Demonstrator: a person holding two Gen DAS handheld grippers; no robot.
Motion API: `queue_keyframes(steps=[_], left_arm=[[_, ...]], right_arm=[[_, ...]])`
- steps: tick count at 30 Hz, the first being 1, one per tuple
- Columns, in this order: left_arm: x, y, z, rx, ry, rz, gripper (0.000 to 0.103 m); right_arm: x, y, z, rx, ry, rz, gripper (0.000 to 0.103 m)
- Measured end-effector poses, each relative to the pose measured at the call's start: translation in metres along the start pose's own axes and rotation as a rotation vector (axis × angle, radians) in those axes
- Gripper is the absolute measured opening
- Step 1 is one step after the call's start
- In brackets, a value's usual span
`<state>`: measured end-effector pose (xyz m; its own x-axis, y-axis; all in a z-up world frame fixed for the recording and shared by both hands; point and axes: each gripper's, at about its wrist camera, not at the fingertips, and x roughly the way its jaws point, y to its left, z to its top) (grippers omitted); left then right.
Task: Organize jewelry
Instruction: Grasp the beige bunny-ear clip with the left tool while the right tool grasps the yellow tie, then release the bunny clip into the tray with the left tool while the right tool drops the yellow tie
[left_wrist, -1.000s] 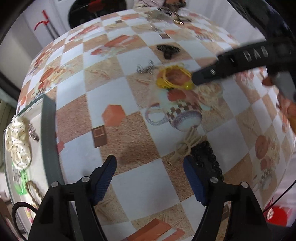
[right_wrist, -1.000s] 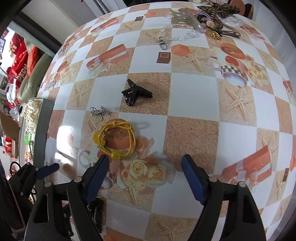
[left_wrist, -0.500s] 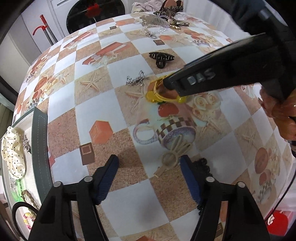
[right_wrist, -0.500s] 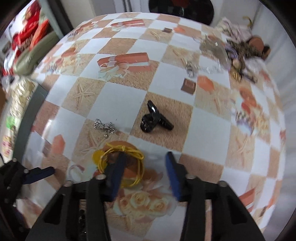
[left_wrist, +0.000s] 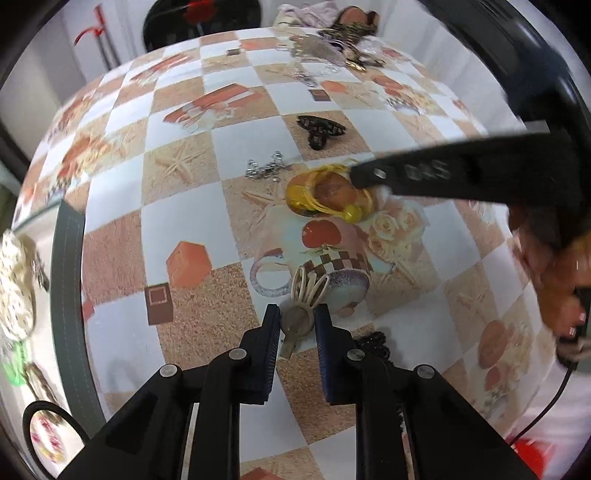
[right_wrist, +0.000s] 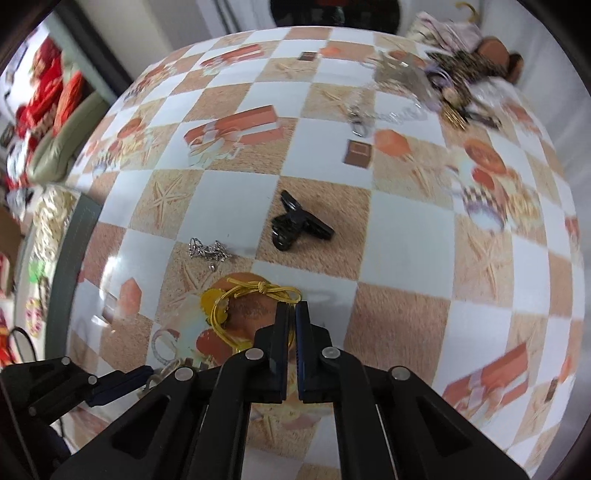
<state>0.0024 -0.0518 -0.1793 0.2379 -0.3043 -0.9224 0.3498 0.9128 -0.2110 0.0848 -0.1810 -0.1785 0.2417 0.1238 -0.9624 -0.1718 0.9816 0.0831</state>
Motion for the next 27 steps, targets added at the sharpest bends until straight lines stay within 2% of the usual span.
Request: queue_keyframes(steps=[4,15,27], left_arm=[[-0.011,0.009,-0.001,-0.068,-0.012,-0.025,0.024],[-0.046,0.021,-0.005,-0.117,-0.065,-0.01,0.024],[-0.077,0.056,-0.018,-0.193,-0.118,0.026,0.024]], right_arm=[[-0.01,-0.01,-0.008,0.065,-0.002,0.039,0.003],[-0.041,-0.011,-0.022,0.138,-0.019,0.09,0.003],[-0.073,0.018,-0.024,0.14,-0.044,0.128,0.0]])
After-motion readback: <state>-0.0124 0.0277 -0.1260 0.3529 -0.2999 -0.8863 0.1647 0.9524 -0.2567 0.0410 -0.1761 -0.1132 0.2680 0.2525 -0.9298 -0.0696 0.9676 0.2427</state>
